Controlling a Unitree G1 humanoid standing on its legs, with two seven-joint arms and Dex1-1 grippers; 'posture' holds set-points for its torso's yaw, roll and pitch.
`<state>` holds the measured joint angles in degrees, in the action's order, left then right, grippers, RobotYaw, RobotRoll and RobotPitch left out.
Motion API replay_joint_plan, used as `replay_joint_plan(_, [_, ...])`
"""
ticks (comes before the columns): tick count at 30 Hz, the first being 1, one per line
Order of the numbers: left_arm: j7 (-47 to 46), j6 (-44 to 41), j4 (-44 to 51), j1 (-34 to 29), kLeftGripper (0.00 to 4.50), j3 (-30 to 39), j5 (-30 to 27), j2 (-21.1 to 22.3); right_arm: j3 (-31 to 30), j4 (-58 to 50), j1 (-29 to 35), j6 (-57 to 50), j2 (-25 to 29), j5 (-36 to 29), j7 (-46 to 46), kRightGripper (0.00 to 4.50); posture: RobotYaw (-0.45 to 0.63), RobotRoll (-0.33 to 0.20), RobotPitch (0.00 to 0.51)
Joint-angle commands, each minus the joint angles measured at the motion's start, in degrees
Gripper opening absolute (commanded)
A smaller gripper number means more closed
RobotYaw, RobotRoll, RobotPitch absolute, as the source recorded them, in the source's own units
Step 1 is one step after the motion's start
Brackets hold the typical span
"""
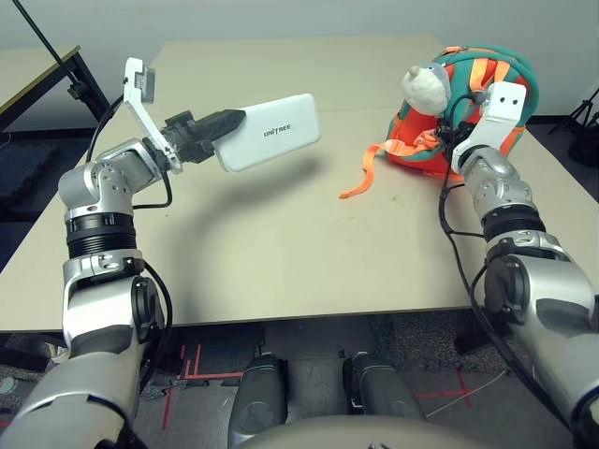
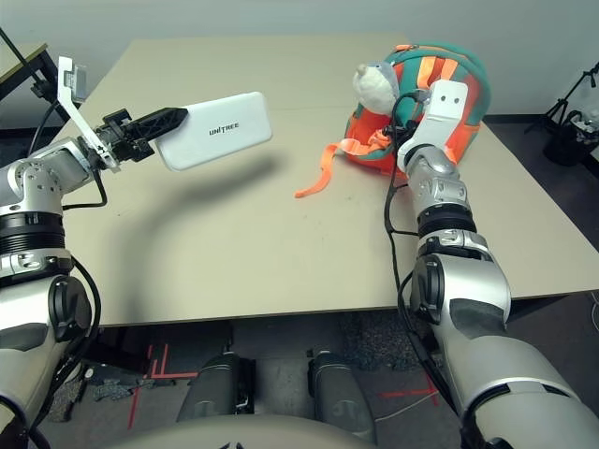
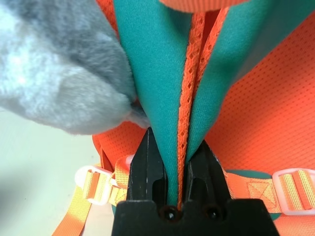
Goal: Put the pencil case into the backpack and zip it.
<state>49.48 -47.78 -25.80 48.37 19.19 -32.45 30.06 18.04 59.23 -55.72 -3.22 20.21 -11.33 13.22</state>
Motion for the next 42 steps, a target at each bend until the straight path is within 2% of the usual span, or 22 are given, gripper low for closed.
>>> replay_joint_plan(1, [-0.07, 0.37, 0.32, 0.13, 1.42, 0.84, -1.61, 0.34, -1.01, 0.59, -0.53, 0.78, 0.47, 0.35, 1.85, 0.13, -0.03, 0.000, 0.006])
replay_joint_plan(7, [0.24, 1.46, -1.88, 0.94, 1.42, 0.58, -1.18, 0.53, -1.82, -3.45, 1.16, 3.13, 0.35, -0.28, 7.09, 0.13, -0.05, 0.000, 0.006])
replay_joint_plan(16, [1.03, 3.60, -6.10, 2.65, 1.42, -0.22, -0.50, 0.61, -2.54, -20.94, 6.85, -0.66, 0.07, -4.91, 16.38, 0.13, -0.07, 0.000, 0.006])
replay_joint_plan(26, [2.36, 6.04, -10.90, 4.61, 1.42, -1.21, 0.49, 0.74, -3.42, -42.83, 13.57, -12.52, 0.26, -12.02, 21.04, 0.13, -0.11, 0.000, 0.010])
replay_joint_plan(37, [6.25, 9.41, -18.68, 9.01, 1.42, -3.02, 3.41, 5.39, -4.66, -67.43, 21.78, -30.35, 2.27, -22.04, 21.46, 0.13, -0.12, 0.000, 0.017])
replay_joint_plan(42, [7.76, 10.06, -20.08, 10.72, 1.42, -3.12, 4.16, 6.59, -4.82, -74.31, 24.64, -35.63, 1.83, -25.72, 19.65, 0.13, -0.13, 0.000, 0.016])
